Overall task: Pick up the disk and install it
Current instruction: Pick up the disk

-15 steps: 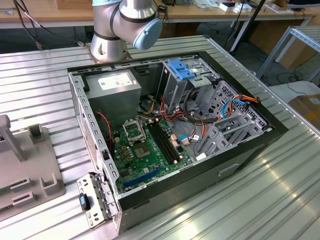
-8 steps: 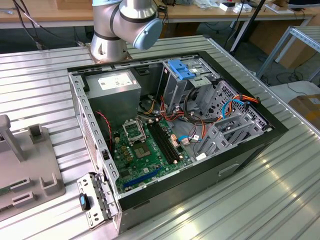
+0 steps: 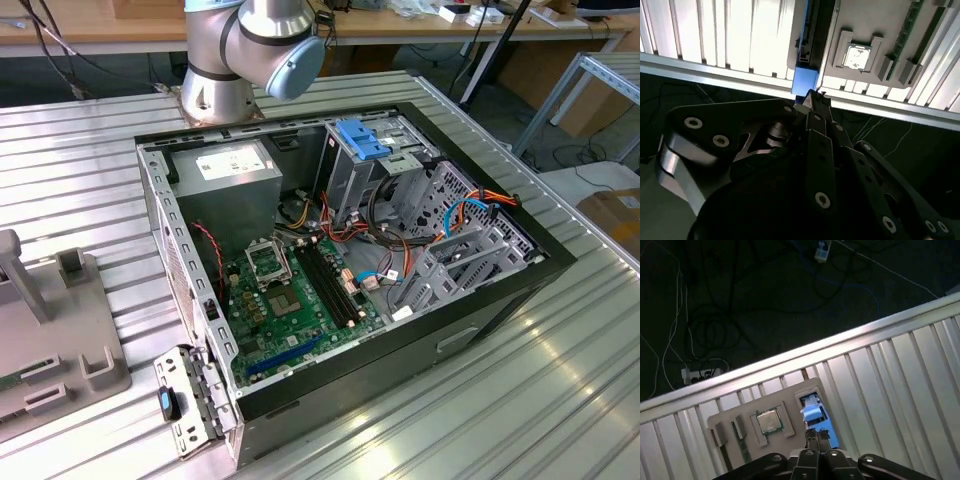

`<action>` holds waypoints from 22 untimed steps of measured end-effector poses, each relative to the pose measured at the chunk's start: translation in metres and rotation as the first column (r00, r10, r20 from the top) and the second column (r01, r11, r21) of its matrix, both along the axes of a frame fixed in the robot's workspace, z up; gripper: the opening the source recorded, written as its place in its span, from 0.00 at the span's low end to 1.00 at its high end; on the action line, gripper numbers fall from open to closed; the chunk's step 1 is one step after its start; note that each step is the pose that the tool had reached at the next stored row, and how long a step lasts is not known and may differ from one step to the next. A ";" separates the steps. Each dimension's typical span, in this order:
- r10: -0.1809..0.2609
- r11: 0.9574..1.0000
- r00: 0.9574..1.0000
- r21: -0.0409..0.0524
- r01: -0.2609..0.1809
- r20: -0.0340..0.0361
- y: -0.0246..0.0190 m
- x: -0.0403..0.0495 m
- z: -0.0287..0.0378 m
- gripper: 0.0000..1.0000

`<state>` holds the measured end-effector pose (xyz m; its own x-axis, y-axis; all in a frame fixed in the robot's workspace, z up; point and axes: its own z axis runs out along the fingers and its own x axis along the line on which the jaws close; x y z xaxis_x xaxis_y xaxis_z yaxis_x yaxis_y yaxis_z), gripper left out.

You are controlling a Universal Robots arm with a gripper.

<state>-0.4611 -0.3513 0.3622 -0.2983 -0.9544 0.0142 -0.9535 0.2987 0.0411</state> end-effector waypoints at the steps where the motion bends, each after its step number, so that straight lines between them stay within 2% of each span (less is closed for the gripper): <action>1: 0.025 1.000 1.000 0.000 -0.025 0.000 0.0000 0.0000 -0.0002 0.11; 2: 0.044 0.999 0.999 0.000 -0.044 0.000 0.0000 0.0000 -0.0003 0.11; 3: 0.089 0.996 0.996 0.000 -0.089 0.000 0.0000 0.0000 -0.0006 0.11; 5: 0.168 0.986 0.986 0.000 -0.168 0.000 0.0000 0.0000 -0.0013 0.11; 7: 0.205 0.979 0.979 0.000 -0.205 0.000 0.0000 0.0000 -0.0016 0.11; 8: 0.230 0.973 0.973 0.000 -0.230 0.000 0.0000 0.0000 -0.0017 0.11; 9: 0.246 0.969 0.969 0.000 -0.246 0.000 0.0000 0.0000 -0.0019 0.11; 10: 0.274 0.962 0.962 0.000 -0.274 0.001 0.0000 0.0000 -0.0020 0.11; 13: 0.321 0.947 0.947 0.000 -0.321 0.002 0.0000 0.0000 -0.0022 0.11; 16: 0.322 0.947 0.947 -0.002 -0.322 0.005 0.0000 -0.0005 -0.0022 0.11; 18: 0.323 0.946 0.946 -0.006 -0.323 0.022 0.0001 -0.0005 -0.0022 0.11; 19: 0.325 0.946 0.945 -0.010 -0.325 0.037 0.0002 -0.0005 -0.0022 0.11; 20: 0.327 0.945 0.944 -0.013 -0.326 0.046 0.0002 -0.0005 -0.0023 0.11; 21: 0.327 0.945 0.944 -0.014 -0.327 0.049 0.0006 -0.0004 -0.0023 0.11; 22: 0.327 0.945 0.944 -0.014 -0.327 0.050 0.0026 -0.0004 -0.0026 0.11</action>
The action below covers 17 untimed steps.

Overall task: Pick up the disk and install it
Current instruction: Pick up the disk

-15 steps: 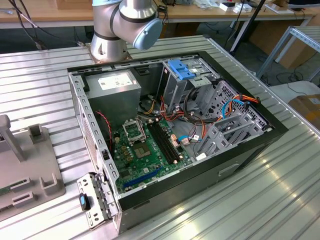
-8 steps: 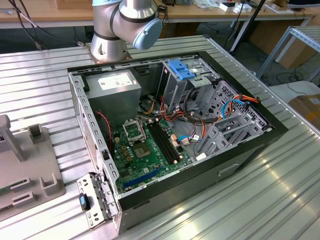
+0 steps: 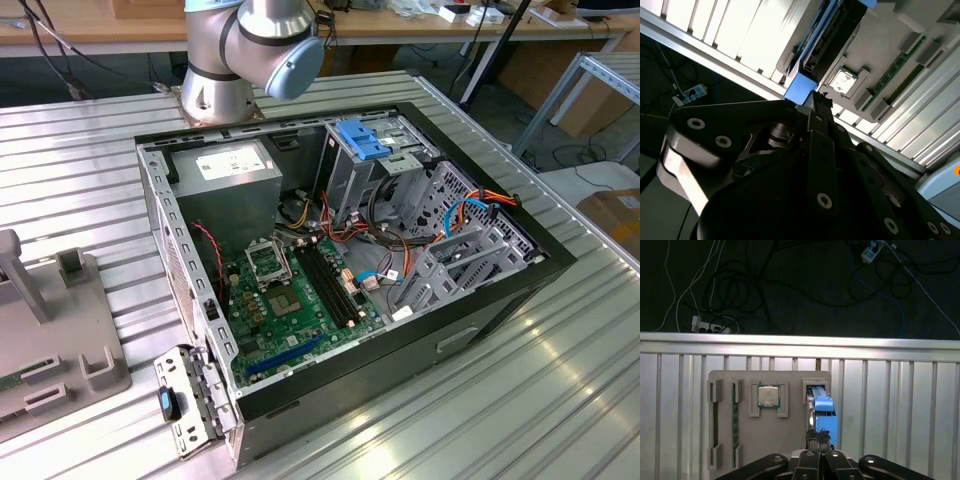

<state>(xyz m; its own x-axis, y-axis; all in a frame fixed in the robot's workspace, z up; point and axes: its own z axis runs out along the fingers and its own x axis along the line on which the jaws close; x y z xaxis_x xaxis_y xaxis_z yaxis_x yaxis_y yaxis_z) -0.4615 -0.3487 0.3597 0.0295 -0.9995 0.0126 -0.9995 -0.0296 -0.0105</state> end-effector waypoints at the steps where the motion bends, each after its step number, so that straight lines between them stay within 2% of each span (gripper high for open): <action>1: 0.000 1.000 1.000 0.000 0.000 0.000 0.0049 0.0000 -0.0004 0.11; 9: 0.000 1.000 1.000 0.000 0.000 0.000 0.0060 0.0000 -0.0007 0.11; 13: 0.000 1.000 1.000 0.000 0.000 0.000 0.0065 0.0000 -0.0009 0.36; 14: 0.000 1.000 1.000 0.000 0.000 0.000 0.0065 0.0000 -0.0009 0.36; 15: 0.000 1.000 1.000 0.000 0.000 0.000 0.0067 0.0000 -0.0009 0.42; 16: 0.000 1.000 1.000 0.000 0.000 0.000 0.0067 0.0000 -0.0010 0.54; 17: 0.000 1.000 1.000 0.000 0.000 0.000 0.0068 0.0000 -0.0010 0.54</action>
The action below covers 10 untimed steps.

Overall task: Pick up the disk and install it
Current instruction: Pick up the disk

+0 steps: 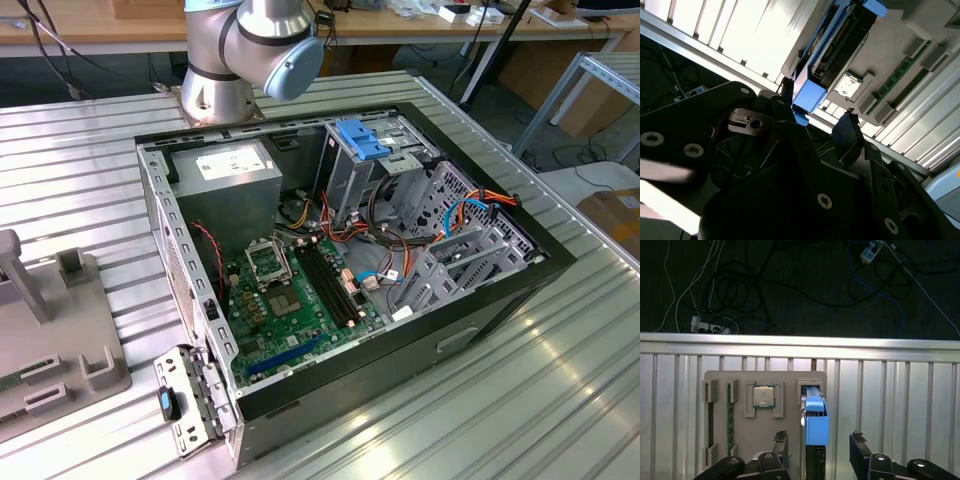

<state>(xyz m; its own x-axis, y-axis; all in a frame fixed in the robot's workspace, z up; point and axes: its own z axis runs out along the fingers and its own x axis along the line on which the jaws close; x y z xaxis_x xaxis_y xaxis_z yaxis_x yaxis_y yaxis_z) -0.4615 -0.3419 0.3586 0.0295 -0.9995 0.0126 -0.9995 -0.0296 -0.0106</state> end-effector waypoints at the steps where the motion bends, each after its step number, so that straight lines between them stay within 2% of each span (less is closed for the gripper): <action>1: 0.000 1.000 1.000 0.000 0.000 0.000 0.0001 0.0000 0.0000 0.60; 2: 0.000 1.000 1.000 0.000 0.000 0.000 0.0001 0.0000 -0.0001 0.60; 6: 0.000 1.000 1.000 0.005 0.000 0.000 0.0001 -0.0007 -0.0139 0.60; 10: 0.000 1.000 1.000 0.006 0.000 0.000 0.0000 -0.0008 -0.0221 0.60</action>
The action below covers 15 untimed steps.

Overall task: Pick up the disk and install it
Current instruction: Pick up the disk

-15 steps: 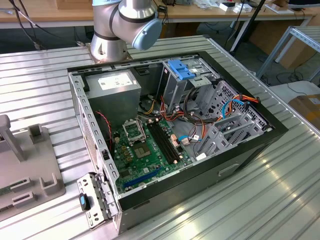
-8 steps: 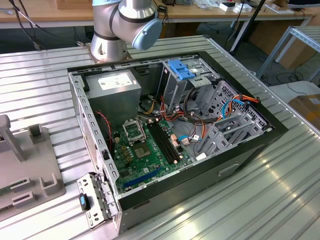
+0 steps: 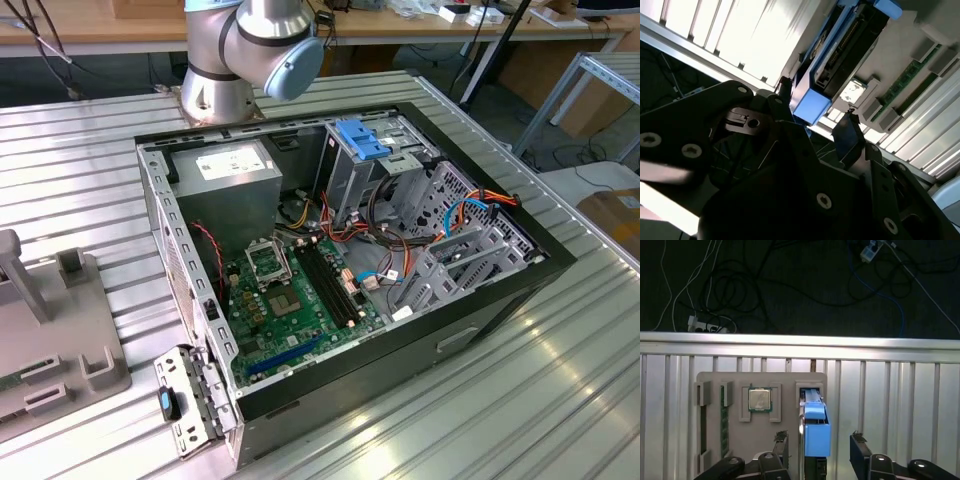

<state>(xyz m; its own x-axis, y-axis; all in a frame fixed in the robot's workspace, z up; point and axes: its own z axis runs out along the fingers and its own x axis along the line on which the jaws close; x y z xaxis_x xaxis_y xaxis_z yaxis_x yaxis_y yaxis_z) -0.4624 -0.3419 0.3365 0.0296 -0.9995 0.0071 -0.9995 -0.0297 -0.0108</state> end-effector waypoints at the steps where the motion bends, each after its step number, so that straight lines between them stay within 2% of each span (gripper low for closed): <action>1: 0.000 1.000 1.000 0.000 0.000 0.000 -0.0001 0.0000 -0.0024 0.60; 5: 0.002 1.000 1.000 0.004 -0.002 0.000 -0.0018 -0.0003 -0.0105 0.60; 8: 0.003 1.000 1.000 0.010 -0.003 0.000 -0.0029 -0.0007 -0.0120 0.60; 10: 0.005 1.000 1.000 0.024 -0.005 0.000 -0.0043 -0.0009 -0.0127 0.60; 12: 0.008 0.999 1.000 0.045 -0.008 0.001 -0.0074 -0.0013 -0.0142 0.60; 13: 0.009 0.999 1.000 0.050 -0.009 0.001 -0.0083 -0.0018 -0.0154 0.60; 14: 0.010 0.998 1.000 0.055 -0.010 0.001 -0.0091 -0.0028 -0.0199 0.60; 15: 0.010 0.998 1.000 0.056 -0.010 0.001 -0.0091 -0.0028 -0.0220 0.60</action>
